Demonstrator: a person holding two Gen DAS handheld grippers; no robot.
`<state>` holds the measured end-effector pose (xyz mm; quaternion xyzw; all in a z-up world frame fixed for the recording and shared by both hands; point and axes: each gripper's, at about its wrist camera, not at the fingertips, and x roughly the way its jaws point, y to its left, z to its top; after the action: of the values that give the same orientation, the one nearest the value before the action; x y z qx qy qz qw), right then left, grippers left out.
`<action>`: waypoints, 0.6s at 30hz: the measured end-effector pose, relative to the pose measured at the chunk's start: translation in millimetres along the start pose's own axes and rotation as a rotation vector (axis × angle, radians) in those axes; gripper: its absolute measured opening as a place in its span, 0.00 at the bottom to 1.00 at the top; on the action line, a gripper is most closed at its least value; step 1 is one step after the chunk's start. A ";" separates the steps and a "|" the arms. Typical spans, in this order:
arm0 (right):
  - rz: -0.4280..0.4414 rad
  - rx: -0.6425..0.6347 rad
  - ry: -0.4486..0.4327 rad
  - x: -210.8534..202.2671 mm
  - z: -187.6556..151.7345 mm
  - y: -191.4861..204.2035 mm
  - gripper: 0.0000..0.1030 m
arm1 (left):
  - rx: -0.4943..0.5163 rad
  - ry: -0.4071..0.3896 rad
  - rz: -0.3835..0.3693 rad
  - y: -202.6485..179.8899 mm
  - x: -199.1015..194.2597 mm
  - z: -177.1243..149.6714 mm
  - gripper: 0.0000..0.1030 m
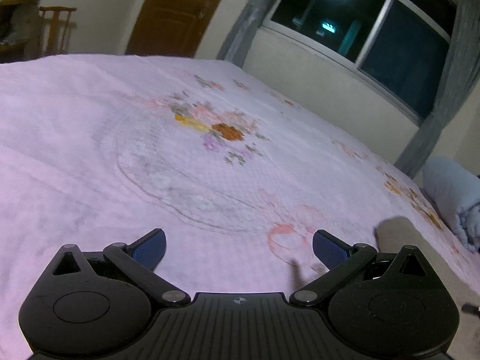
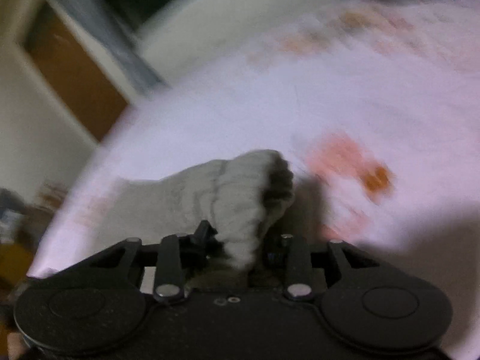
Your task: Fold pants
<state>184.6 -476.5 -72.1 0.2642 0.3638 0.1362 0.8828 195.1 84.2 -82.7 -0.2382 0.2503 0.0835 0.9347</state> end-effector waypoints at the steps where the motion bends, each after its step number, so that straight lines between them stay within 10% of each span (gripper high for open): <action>1: -0.004 0.005 -0.031 -8.2 0.8 2.4 0.34 | 0.014 0.009 -0.013 -2.4 -5.1 0.1 1.00; 4: -0.083 -0.054 -0.144 -39.1 -6.7 21.9 0.71 | 0.151 0.008 -0.032 -19.2 -32.3 -6.4 1.00; 12: -0.128 -0.176 -0.189 -85.4 -55.3 46.9 0.73 | 0.523 0.078 -0.149 -77.4 -82.4 -50.3 1.00; 18: -0.136 -0.200 -0.170 -78.0 -66.3 51.3 0.75 | 0.620 0.147 -0.165 -110.0 -80.0 -73.6 1.00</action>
<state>80.4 -443.6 -38.1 0.1602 0.2897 0.0886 0.9394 125.0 -50.6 -53.7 0.0330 0.3103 -0.0900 0.9458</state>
